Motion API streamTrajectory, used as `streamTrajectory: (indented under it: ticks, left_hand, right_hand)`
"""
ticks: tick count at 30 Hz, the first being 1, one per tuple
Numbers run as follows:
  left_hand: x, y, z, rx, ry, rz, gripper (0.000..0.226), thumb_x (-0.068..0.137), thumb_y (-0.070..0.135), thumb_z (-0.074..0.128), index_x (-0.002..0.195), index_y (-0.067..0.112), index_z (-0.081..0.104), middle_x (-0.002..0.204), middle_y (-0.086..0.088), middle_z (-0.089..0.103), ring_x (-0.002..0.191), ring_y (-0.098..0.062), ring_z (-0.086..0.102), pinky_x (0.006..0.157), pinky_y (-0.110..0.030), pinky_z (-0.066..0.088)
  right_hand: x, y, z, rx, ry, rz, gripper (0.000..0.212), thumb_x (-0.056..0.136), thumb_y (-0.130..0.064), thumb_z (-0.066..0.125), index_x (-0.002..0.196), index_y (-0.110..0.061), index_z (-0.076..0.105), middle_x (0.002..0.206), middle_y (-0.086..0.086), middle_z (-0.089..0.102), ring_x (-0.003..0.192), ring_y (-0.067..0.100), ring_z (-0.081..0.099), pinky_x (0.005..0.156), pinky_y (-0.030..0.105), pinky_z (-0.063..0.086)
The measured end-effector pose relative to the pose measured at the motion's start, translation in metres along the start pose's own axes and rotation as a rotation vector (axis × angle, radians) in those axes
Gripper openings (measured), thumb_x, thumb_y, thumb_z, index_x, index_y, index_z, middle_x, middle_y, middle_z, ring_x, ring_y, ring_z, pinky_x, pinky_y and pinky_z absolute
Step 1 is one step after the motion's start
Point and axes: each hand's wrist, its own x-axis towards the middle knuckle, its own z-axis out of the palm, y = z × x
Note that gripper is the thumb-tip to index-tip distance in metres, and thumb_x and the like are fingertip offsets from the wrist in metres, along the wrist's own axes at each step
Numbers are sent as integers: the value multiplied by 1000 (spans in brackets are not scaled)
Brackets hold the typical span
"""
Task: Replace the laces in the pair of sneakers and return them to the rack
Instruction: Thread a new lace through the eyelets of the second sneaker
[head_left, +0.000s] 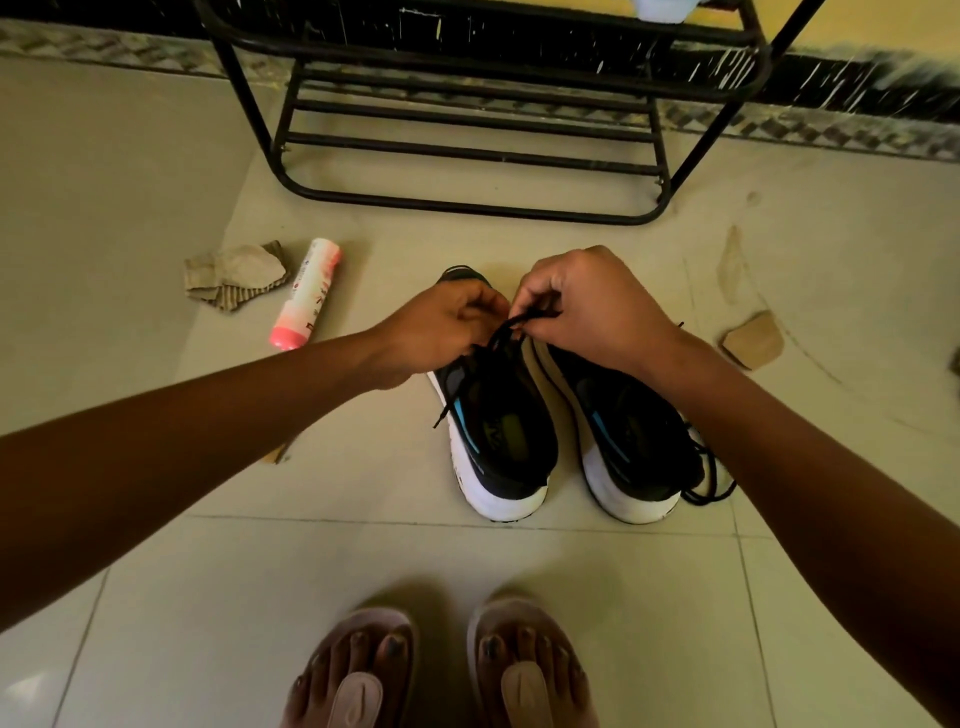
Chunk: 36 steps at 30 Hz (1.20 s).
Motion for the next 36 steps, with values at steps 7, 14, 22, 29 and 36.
streamTrajectory:
  ticks: [7, 14, 22, 29, 36]
  left_hand:
    - [5, 0, -12, 6, -39, -14, 16, 89, 2, 57, 100, 14, 56, 91, -8, 65, 78, -14, 60, 74, -22, 48]
    - [6, -3, -14, 46, -5, 64, 27, 78, -10, 65, 91, 12, 56, 80, -6, 67, 71, -11, 65, 73, -20, 53]
    - [5, 0, -22, 304, 75, 199, 19, 71, 8, 78, 86, 12, 67, 75, 2, 68, 70, -10, 63, 73, -22, 52]
    - [1, -10, -59, 582, -47, 198, 11, 77, 12, 72, 87, 17, 72, 74, 13, 68, 73, -2, 64, 74, -16, 49]
    - [-3, -46, -90, 870, -23, 29, 9, 82, 17, 71, 89, 13, 74, 84, -1, 69, 67, 4, 55, 62, -5, 36]
  right_hand:
    - [-2, 3, 9, -23, 143, -30, 18, 68, -3, 76, 75, -20, 75, 76, -11, 59, 70, 10, 59, 69, 27, 51]
    - [-4, 1, 19, 170, 232, 41, 29, 63, 2, 73, 66, -26, 64, 69, -18, 55, 60, 1, 53, 60, 11, 40]
    - [-4, 12, 10, 610, 93, 130, 23, 77, 1, 70, 86, -19, 72, 80, -6, 71, 80, 7, 67, 76, 18, 52]
    - [-20, 32, 0, 820, -176, 378, 28, 94, -27, 50, 78, -12, 67, 80, 8, 67, 67, 11, 56, 61, 19, 44]
    - [-30, 45, -15, 131, -587, 433, 30, 92, -34, 56, 78, -12, 71, 63, -8, 63, 57, 7, 52, 51, 17, 37]
